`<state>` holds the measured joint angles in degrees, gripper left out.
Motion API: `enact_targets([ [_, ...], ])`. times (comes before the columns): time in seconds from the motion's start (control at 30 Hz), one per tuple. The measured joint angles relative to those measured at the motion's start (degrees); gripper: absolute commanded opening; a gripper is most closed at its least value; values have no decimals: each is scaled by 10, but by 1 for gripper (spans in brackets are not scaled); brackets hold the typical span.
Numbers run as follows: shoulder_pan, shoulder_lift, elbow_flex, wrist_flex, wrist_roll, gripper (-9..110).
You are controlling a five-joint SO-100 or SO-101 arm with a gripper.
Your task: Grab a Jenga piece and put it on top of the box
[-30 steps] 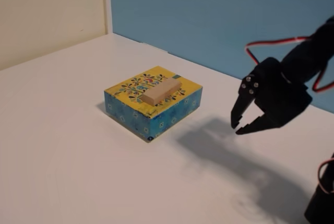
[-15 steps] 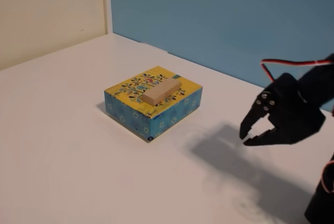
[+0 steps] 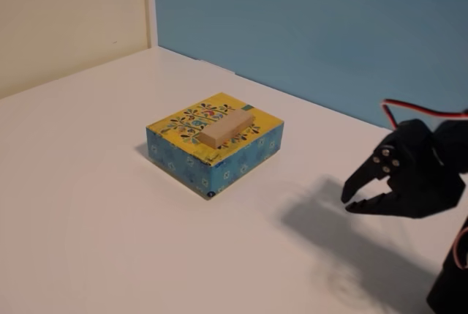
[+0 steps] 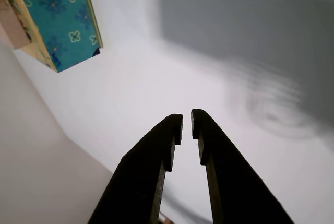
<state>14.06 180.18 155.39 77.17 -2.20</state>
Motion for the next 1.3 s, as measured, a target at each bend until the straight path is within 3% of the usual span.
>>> enact_targets([
  [1.3,7,47,70,9,-32,0],
])
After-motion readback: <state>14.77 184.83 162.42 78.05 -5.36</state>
